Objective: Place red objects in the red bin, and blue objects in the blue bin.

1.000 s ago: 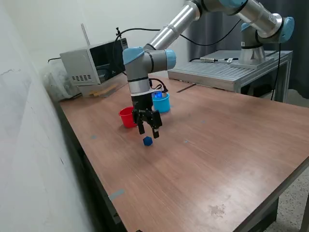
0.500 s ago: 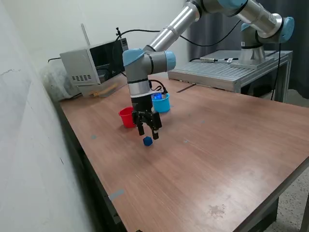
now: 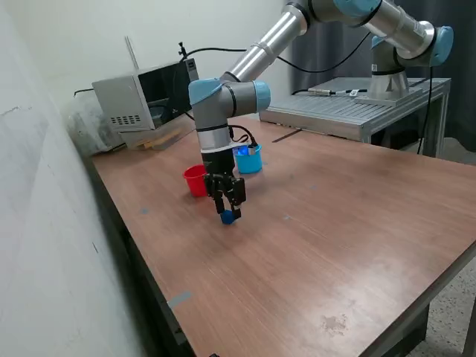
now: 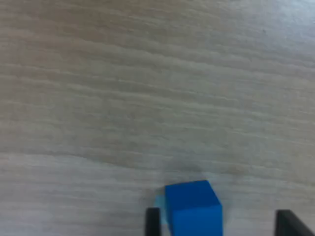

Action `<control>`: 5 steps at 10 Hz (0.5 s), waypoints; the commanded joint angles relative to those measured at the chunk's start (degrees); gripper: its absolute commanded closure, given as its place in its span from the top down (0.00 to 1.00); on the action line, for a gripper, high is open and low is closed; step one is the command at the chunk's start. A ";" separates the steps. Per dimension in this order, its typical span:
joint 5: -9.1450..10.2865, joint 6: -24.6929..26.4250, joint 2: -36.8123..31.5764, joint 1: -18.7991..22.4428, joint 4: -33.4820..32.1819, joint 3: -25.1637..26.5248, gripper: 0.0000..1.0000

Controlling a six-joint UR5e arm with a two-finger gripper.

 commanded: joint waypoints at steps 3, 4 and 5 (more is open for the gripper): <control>-3.40 0.56 0.22 0.00 0.07 -0.92 0.00; -3.40 0.65 -0.04 0.09 0.16 -0.84 0.00; -3.40 0.83 -1.17 0.18 0.59 -0.49 0.00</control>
